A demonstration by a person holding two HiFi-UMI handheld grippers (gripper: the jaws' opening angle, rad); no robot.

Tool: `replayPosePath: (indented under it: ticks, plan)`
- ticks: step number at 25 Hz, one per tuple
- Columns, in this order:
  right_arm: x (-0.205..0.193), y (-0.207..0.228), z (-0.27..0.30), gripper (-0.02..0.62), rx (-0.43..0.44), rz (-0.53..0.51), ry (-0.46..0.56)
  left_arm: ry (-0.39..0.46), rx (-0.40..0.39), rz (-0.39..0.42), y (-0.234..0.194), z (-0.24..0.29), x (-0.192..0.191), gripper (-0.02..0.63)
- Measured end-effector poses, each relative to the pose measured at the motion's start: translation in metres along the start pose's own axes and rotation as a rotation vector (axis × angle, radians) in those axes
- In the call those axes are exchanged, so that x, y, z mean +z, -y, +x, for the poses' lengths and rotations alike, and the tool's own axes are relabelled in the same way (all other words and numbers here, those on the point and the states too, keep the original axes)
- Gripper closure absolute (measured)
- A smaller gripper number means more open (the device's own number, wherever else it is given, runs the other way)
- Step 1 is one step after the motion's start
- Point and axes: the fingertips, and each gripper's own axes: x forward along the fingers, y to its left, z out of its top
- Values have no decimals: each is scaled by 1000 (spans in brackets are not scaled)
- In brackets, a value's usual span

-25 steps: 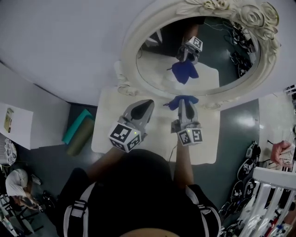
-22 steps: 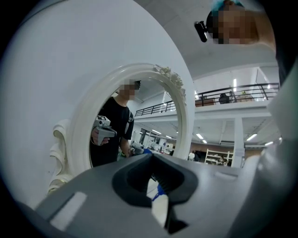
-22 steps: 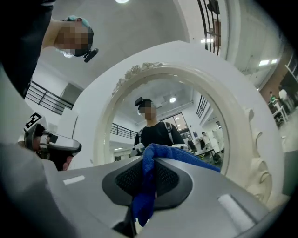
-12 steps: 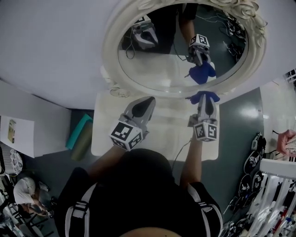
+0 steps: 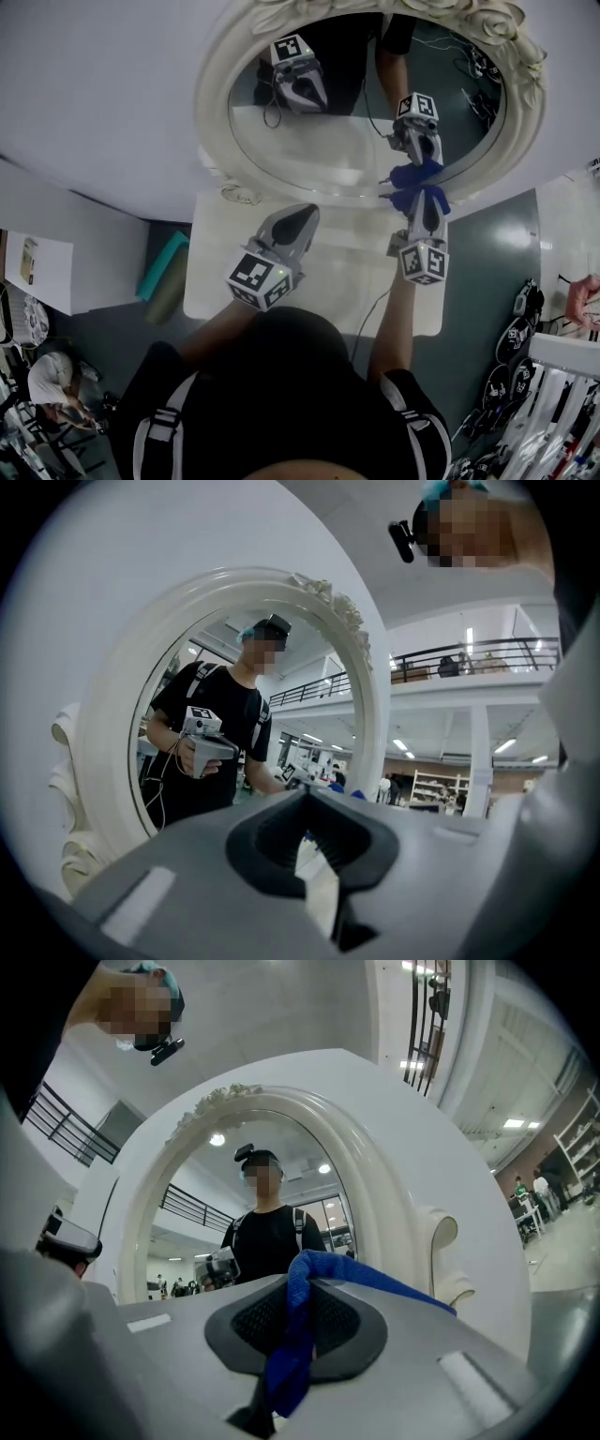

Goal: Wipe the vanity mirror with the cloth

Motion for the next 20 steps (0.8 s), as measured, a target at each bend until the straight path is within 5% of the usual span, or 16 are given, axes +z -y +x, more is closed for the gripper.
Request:
replayPosePath:
  ticks: [20]
  plan:
    - [14,-12,25,558,76,21,29,-33,0,-53,-12,14,-12,600]
